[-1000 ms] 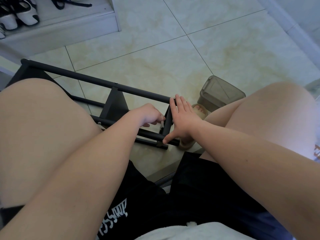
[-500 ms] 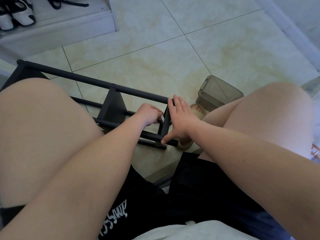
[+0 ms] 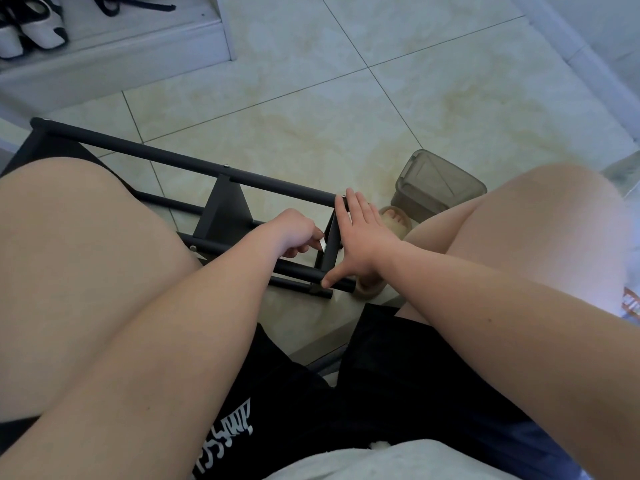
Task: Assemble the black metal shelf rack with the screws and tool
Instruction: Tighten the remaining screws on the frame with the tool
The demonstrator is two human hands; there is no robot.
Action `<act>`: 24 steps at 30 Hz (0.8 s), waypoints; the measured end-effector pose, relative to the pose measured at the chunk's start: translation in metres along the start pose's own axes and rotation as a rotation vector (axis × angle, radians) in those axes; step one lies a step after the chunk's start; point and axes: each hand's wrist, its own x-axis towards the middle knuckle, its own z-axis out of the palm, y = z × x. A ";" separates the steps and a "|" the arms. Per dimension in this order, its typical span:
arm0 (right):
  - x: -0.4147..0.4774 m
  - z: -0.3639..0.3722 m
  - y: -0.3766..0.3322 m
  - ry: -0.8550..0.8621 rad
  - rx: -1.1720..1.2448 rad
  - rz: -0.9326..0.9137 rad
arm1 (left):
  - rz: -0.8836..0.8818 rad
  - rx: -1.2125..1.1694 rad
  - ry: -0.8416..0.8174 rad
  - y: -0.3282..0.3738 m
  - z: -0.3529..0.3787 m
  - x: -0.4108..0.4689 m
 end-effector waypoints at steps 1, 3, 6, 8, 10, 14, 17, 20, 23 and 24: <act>0.000 0.000 0.000 0.000 0.000 0.001 | -0.014 0.027 -0.007 0.001 0.000 -0.001; 0.000 0.001 0.000 0.000 0.002 0.001 | -0.041 0.072 -0.021 0.004 0.000 -0.003; 0.000 0.001 0.000 0.005 0.001 0.001 | -0.048 0.072 -0.015 0.007 0.000 -0.006; 0.000 0.001 0.000 0.007 0.000 0.001 | -0.051 0.059 0.004 0.007 0.001 -0.007; 0.000 0.001 0.000 0.006 0.000 0.000 | -0.050 0.028 0.011 0.007 0.002 -0.007; 0.001 0.001 0.000 0.002 0.003 0.003 | -0.047 0.011 -0.003 0.007 0.004 -0.006; 0.001 0.001 0.000 0.001 0.005 0.003 | -0.044 0.005 -0.016 0.005 0.004 -0.005; 0.001 0.001 0.000 0.002 0.002 -0.001 | -0.023 -0.016 -0.035 0.004 0.004 -0.005; 0.000 0.001 0.000 0.003 0.005 -0.001 | 0.008 -0.072 -0.036 0.004 0.006 -0.006; 0.000 0.001 0.000 0.004 0.006 0.000 | 0.008 -0.090 -0.038 0.004 0.006 -0.006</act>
